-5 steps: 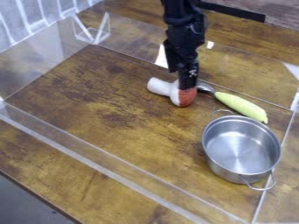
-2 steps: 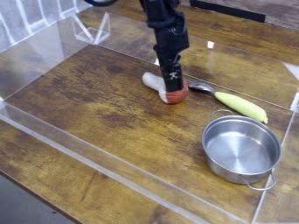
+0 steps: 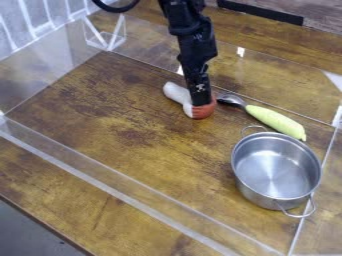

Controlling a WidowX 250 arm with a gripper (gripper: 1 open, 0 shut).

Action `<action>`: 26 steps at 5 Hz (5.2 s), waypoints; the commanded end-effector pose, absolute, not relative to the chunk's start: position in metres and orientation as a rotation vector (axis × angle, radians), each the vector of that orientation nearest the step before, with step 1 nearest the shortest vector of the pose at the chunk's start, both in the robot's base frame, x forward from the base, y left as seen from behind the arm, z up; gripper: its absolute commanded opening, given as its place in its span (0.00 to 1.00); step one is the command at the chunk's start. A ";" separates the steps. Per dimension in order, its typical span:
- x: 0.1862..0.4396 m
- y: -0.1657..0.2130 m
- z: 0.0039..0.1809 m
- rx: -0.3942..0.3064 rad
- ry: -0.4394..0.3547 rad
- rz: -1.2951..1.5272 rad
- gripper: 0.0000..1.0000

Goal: Put the mushroom in the silver pot

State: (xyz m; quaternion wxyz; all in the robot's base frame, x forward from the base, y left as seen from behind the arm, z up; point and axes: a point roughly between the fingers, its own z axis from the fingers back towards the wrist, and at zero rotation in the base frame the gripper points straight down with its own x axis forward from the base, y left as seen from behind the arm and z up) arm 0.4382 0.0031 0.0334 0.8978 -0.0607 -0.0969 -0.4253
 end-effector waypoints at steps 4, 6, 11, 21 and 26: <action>0.454 0.006 0.034 -0.215 -0.169 -0.900 0.00; 0.449 0.018 0.044 -0.235 -0.166 -0.911 0.00; 0.436 0.052 0.045 -0.344 -0.129 -1.022 1.00; 0.395 0.067 0.134 -0.320 -0.054 -1.023 0.00; 0.384 -0.018 0.166 -0.305 -0.109 -0.988 0.00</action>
